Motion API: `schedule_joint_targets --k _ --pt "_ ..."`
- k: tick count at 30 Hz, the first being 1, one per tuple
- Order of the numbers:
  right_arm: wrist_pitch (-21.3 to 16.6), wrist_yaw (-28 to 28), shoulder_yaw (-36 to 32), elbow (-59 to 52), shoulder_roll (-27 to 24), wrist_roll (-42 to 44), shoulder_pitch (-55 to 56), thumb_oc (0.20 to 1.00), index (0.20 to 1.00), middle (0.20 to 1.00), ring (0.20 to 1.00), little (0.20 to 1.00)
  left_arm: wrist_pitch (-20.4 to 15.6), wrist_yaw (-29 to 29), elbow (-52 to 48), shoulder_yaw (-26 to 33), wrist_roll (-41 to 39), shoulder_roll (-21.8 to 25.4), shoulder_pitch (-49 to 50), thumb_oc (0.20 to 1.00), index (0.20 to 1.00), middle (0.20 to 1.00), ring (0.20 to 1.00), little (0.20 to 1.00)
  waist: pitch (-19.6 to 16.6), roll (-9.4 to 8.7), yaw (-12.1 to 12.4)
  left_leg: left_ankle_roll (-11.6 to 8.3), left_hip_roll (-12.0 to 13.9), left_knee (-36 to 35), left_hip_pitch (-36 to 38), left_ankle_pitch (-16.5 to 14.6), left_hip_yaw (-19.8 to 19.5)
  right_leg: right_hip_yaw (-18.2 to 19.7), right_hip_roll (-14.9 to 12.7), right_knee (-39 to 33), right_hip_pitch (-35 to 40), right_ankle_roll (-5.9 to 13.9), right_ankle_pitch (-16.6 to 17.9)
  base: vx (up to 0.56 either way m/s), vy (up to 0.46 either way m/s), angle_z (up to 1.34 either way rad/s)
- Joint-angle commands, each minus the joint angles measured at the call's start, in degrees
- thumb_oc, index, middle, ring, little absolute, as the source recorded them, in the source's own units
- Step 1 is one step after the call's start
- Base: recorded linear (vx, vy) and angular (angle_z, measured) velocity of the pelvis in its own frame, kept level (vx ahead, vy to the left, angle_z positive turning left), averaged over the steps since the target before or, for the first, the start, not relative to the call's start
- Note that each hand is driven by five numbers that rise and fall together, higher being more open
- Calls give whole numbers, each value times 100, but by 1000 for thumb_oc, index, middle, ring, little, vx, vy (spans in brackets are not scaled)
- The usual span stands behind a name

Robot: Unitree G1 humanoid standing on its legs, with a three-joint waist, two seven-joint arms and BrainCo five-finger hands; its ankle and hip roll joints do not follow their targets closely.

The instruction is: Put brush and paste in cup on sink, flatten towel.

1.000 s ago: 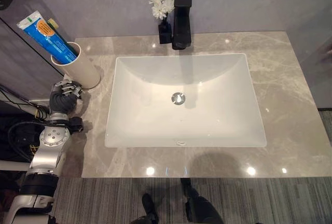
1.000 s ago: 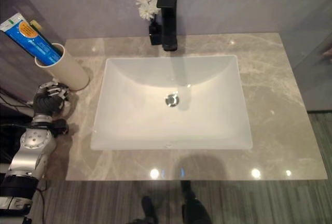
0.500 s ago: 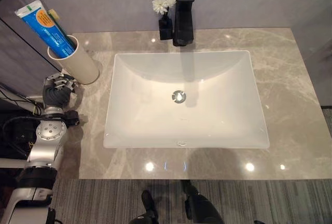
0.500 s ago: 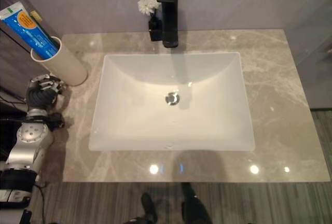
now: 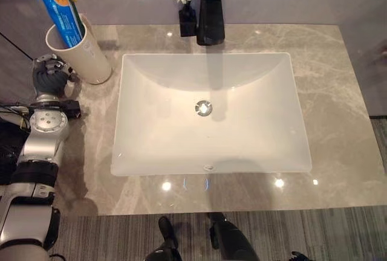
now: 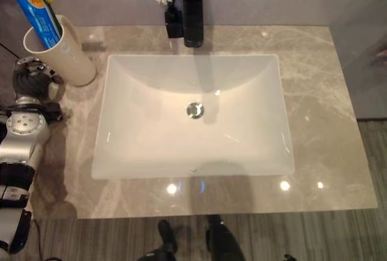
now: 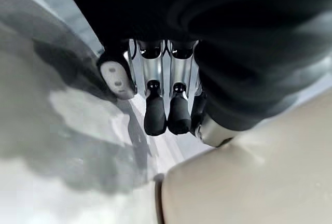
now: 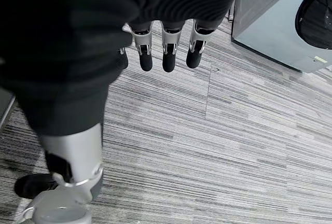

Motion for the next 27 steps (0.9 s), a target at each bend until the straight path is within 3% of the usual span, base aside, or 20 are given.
schedule_joint_targets --k 1,11,27 --pt "50 -84 304 90 -89 129 -101 1000 1000 1000 1000 1000 81 -199 -35 -308 29 -139 278 200 200 200 200 200 179 217 -178 -580 757 37 342 396 -538 27 -182 708 -55 460 -396 11 11 -11" --pt "67 -69 110 146 -93 139 -10 1000 1000 1000 1000 1000 96 -428 -1432 155 148 -694 1527 200 200 200 200 200 100 316 -59 -536 736 37 438 308 -555 -13 -193 797 -38 425 -520 12 3 -4" --pt "81 -32 49 177 -115 126 -35 1000 1000 1000 1000 1000 69 -609 -1971 168 88 -866 1833 200 200 200 200 200 137 410 -25 -518 703 37 465 272 -557 -58 -229 708 49 413 -481 -1 0 0"
